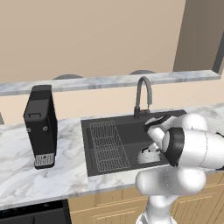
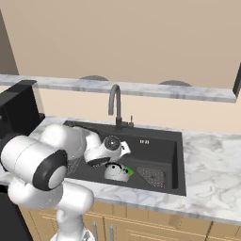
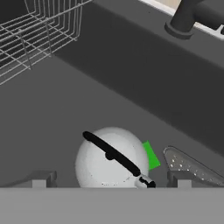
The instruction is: Open the cabinet, pick the kettle from the cabinet, and place it in the sink.
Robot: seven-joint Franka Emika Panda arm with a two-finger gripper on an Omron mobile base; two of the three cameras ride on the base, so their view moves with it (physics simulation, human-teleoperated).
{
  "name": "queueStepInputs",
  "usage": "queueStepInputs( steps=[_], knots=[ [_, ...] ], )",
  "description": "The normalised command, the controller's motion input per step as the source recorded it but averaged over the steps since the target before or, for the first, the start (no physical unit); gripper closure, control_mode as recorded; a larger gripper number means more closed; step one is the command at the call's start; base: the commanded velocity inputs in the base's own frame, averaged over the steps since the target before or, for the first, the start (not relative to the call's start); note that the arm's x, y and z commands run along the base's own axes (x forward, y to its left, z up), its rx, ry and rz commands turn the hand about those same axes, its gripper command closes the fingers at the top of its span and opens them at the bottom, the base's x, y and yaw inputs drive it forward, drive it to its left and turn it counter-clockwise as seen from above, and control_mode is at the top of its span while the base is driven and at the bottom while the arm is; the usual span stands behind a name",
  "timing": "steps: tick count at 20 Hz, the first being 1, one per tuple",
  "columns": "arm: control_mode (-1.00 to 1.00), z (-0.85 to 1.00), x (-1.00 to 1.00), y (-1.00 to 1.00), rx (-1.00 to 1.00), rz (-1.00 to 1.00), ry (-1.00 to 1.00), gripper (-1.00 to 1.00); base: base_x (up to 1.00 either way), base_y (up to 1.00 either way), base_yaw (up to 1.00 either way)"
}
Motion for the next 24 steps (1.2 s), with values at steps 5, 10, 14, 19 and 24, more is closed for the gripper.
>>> queueStepInputs(
  steps=[5,10,14,19,24],
  knots=[
    [-1.0,0.92,-0.25,-0.4,0.0,0.0,0.19,-1.0,0.0,0.0,0.0],
    [-1.0,1.0,-0.26,-0.49,0.01,0.0,0.15,-1.0,0.0,0.0,0.0],
    [-1.0,1.0,-0.28,-0.53,0.04,0.0,0.14,-1.0,0.0,0.0,0.0],
    [-1.0,0.94,-0.44,-0.4,0.07,0.0,0.12,-1.0,0.0,0.0,0.0],
    [-1.0,0.51,-0.88,0.01,0.09,0.0,0.0,-1.0,0.0,0.0,0.0]
  ],
)
